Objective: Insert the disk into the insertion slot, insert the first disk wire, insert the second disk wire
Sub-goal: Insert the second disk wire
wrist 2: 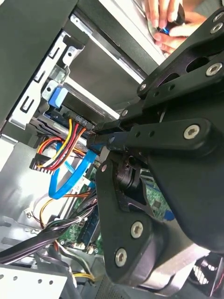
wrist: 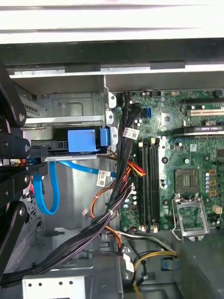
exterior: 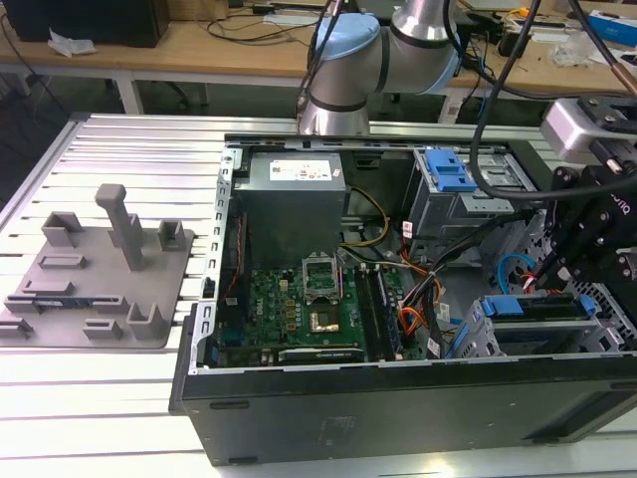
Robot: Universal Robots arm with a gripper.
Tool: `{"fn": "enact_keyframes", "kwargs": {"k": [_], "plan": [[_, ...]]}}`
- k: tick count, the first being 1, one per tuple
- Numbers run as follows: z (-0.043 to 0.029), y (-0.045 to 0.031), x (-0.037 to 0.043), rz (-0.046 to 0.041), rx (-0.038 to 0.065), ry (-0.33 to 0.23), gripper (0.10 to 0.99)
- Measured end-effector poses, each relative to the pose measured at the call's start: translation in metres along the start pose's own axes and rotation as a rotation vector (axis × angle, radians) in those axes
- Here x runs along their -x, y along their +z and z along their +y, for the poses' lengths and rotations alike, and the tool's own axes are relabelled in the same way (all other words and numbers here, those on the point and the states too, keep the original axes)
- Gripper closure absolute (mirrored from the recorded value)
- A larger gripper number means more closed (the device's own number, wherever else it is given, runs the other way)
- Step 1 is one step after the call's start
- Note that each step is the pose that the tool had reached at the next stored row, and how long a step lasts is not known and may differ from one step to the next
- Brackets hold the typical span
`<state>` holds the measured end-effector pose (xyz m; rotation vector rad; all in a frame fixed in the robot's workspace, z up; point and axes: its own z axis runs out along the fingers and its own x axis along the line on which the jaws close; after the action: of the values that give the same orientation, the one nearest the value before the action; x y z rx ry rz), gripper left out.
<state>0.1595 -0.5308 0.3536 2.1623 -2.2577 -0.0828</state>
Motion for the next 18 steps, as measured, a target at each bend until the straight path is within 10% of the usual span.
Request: {"fn": "enact_keyframes", "kwargs": {"k": [18], "plan": [[0.0007, 0.0019, -0.0045, 0.0001, 0.0, 0.001, 0.925]]}}
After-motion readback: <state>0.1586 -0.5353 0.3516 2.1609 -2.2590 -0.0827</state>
